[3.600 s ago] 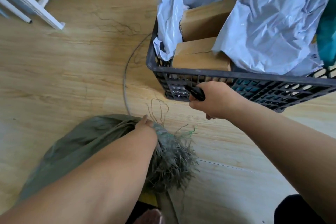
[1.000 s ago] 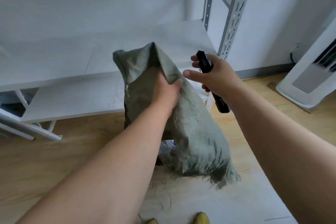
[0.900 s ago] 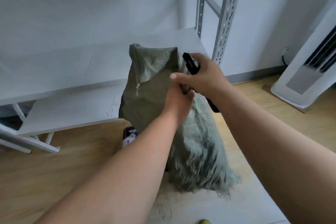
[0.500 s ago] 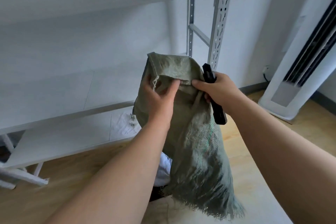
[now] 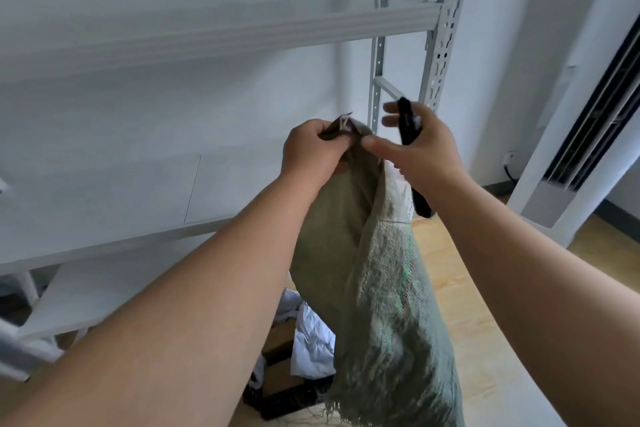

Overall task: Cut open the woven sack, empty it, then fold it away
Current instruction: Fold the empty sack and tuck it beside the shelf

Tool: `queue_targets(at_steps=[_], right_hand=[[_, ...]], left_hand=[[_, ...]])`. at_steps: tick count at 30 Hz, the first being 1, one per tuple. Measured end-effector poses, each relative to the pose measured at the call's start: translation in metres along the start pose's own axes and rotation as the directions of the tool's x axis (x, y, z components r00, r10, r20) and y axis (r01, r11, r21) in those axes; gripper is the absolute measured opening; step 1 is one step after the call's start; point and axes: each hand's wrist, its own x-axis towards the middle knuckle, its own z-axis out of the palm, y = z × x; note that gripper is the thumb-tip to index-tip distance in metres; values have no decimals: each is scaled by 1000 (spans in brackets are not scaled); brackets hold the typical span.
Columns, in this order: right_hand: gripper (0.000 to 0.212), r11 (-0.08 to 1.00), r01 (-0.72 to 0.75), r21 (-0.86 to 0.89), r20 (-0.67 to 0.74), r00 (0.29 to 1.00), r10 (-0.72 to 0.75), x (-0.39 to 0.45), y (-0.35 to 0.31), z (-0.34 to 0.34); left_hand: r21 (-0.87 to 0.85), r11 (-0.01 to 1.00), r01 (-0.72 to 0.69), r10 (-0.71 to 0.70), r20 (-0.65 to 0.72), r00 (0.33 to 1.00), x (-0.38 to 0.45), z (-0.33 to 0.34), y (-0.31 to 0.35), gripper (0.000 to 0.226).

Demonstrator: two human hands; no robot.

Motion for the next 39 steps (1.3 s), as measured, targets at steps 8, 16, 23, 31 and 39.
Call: queue_targets(at_steps=[8,16,23,31,39], right_hand=[[20,993,-16,-113,104,994,28,9,-42,18],[8,941,-217,259,246,957,153,12,-68,10],[23,977,-142,156,167,979,116,17,-86,-16],[20,998,-10,63,-296,955,28,43,-80,-39],[14,944,-82,-320,-235,972,4,29,-69,-12]], left_hand=[[-126,985,-118,129,85,988,-6,-39,10,10],[83,974,-213,167,377,911,-12,-60,29,31],[627,759,-175,-170,450,876,7,-88,8,30],[714,683,-151,218,-2,976,29,-119,19,33],[776,620,-114,200,-16,980,23,-114,23,17]])
